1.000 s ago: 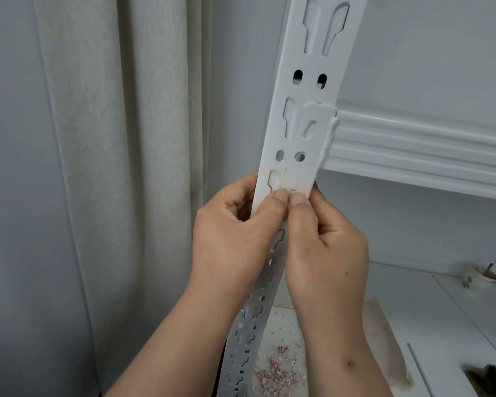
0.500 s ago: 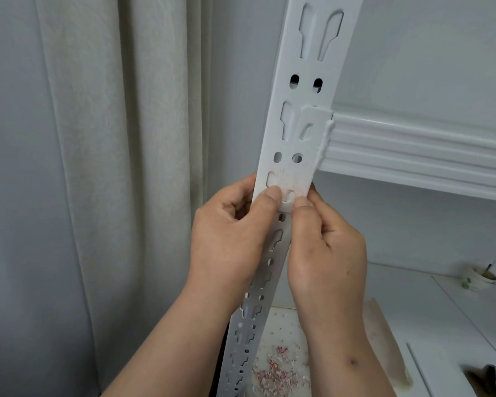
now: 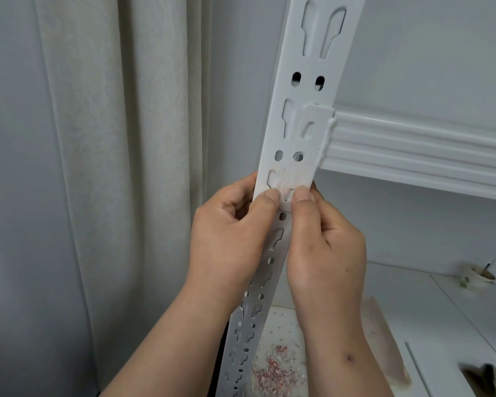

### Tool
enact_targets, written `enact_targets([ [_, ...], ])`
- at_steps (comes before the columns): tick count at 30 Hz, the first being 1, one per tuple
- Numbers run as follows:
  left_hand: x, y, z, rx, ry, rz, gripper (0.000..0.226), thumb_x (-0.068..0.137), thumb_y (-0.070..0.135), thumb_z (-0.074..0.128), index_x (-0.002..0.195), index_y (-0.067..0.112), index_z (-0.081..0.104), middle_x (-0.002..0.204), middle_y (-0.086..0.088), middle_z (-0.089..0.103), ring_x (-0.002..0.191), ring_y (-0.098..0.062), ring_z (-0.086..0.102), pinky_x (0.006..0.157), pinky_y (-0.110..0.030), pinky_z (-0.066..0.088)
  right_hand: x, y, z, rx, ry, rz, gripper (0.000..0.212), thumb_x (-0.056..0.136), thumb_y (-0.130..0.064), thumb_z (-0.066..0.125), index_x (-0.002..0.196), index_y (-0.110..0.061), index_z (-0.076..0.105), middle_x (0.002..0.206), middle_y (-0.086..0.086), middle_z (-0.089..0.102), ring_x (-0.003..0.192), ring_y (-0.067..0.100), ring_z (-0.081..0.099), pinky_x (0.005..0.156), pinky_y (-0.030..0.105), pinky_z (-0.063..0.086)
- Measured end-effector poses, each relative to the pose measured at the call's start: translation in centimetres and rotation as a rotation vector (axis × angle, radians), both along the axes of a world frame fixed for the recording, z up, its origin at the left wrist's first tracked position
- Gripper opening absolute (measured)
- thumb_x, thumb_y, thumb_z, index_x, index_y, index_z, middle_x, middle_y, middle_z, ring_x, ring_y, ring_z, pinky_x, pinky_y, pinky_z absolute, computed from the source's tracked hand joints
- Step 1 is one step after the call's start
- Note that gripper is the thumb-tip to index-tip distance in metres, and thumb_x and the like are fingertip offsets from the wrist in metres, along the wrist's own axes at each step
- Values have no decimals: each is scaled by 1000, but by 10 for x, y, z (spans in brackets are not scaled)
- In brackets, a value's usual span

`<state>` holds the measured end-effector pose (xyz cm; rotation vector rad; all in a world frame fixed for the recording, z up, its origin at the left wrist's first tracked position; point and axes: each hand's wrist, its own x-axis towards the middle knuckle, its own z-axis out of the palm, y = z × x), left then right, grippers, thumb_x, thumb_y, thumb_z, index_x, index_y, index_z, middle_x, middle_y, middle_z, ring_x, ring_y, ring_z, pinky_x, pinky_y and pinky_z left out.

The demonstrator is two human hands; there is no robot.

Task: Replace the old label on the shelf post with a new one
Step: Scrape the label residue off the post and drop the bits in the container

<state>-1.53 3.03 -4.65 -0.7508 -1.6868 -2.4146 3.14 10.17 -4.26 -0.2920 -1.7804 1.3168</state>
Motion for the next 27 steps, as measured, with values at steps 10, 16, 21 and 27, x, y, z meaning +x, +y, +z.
enact_targets([
  [10, 6, 4, 5, -6, -50, 51, 13, 87, 23, 66, 93, 26, 78, 84, -6, 77, 78, -30, 72, 66, -29, 59, 3, -2, 6, -9, -7, 33, 29, 91, -24, 48, 104, -30, 73, 46, -20, 53, 47, 2, 50, 46, 7, 35],
  [16, 9, 6, 11, 8, -91, 64, 5, 83, 27, 72, 82, 24, 76, 86, -21, 73, 85, -48, 66, 69, -57, 56, 3, -3, 9, 27, -14, -7, 20, 91, -30, 52, 72, -30, 58, 38, -18, 44, 42, 2, 47, 42, 7, 30],
  [21, 9, 4, 9, -10, -74, 51, 11, 75, 28, 70, 84, 28, 76, 87, -18, 74, 87, -44, 68, 74, -56, 57, 6, -4, 8, -20, -15, 35, 28, 89, -24, 52, 103, -35, 73, 46, -20, 54, 43, 1, 47, 44, 7, 34],
  [27, 9, 4, 7, 0, -73, 46, 7, 85, 21, 72, 86, 25, 77, 88, -17, 75, 89, -42, 68, 77, -55, 56, 3, -4, 8, 4, 15, -12, 27, 92, -29, 51, 65, -28, 54, 41, -19, 48, 46, 2, 49, 45, 7, 33],
])
